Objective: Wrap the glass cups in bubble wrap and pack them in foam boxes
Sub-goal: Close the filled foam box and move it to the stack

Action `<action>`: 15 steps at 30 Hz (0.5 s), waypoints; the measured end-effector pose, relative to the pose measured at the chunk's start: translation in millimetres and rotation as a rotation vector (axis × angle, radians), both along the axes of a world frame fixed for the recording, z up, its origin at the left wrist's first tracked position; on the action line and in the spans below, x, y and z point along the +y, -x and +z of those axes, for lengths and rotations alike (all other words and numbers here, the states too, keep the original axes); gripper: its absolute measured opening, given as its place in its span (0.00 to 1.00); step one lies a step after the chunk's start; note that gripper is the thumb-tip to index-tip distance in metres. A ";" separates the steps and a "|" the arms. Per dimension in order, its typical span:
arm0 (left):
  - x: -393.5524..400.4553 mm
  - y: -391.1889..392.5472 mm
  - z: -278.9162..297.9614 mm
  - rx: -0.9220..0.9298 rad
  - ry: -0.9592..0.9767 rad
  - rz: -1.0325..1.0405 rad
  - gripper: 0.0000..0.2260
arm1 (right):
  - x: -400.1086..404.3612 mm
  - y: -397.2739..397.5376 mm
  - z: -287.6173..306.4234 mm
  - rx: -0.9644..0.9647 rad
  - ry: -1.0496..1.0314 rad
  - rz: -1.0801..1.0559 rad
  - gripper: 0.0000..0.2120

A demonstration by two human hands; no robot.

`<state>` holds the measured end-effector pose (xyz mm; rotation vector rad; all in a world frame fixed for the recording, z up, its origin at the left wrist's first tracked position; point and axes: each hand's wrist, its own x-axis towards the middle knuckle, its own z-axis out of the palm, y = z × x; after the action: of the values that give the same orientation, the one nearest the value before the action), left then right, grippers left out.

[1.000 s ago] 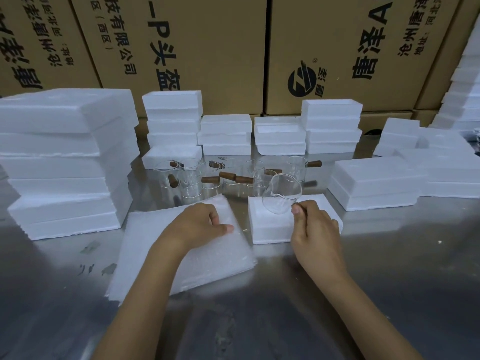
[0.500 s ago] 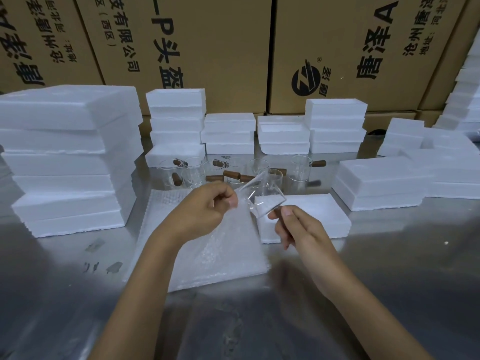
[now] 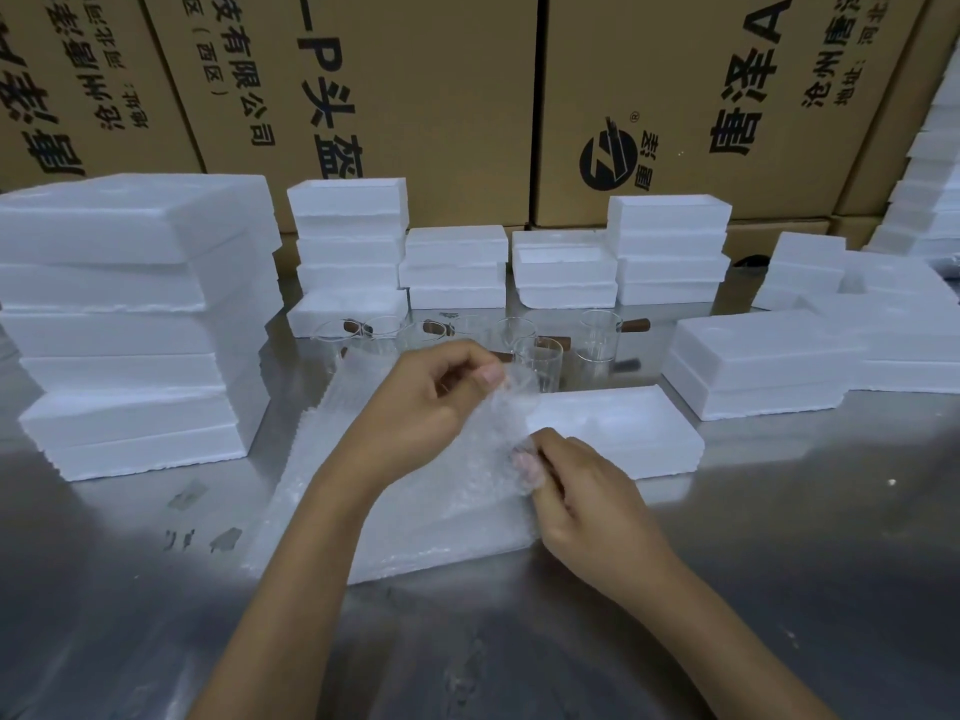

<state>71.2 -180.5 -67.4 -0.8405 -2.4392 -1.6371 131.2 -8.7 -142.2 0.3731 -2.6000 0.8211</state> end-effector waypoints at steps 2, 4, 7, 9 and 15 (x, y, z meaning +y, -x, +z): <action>11.1 -13.2 3.5 0.042 0.050 -0.045 0.06 | -0.3 1.0 1.5 -0.037 0.187 -0.024 0.08; 22.8 -26.4 5.5 0.088 0.102 -0.077 0.06 | 1.0 2.1 7.2 -0.123 0.446 -0.045 0.09; 35.6 -40.3 4.6 0.052 0.145 -0.188 0.06 | 8.7 1.8 15.6 -0.324 0.790 -0.057 0.14; 40.5 -43.3 4.7 -0.039 0.081 -0.304 0.06 | 12.8 0.7 22.0 -0.445 1.036 -0.008 0.16; 34.7 -24.9 3.4 0.287 -0.263 0.301 0.22 | 20.6 6.6 30.1 -0.514 1.431 0.094 0.10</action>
<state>96.2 -145.7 -64.0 -0.5880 -1.9896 -1.5559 124.6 11.8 -112.1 -0.1820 -1.6373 2.6794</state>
